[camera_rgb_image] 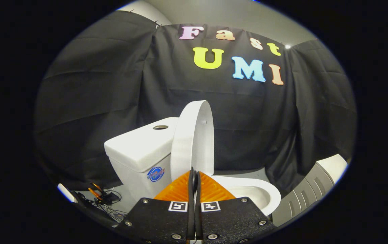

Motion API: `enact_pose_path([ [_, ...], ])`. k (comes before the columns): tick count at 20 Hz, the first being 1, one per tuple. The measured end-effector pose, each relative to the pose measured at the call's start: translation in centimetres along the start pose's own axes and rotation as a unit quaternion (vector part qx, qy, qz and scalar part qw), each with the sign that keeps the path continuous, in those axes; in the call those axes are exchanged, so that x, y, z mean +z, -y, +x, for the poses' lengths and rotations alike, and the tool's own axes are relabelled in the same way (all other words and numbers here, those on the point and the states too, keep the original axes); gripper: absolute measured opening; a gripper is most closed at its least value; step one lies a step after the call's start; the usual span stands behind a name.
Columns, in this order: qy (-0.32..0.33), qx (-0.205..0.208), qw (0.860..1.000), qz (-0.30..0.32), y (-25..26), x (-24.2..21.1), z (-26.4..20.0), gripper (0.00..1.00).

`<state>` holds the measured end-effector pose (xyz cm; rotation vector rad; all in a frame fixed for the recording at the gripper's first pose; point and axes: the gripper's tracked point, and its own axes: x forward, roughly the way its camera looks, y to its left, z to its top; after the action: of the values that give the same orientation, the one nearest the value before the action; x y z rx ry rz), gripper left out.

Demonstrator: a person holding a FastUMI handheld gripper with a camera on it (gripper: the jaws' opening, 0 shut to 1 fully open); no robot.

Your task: Open the toilet lid.

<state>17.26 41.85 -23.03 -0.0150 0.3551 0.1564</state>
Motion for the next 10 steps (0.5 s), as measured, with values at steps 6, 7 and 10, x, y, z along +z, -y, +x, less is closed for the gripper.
enact_pose_path([
  [6,-0.01,0.018,0.999,-0.039,-1.9,-0.2,0.4,0.03],
  [7,-0.01,0.022,0.999,-0.035,-2.2,-0.3,0.6,0.03],
  [10,-0.006,0.022,0.999,-0.042,-2.5,-0.2,0.7,0.03],
])
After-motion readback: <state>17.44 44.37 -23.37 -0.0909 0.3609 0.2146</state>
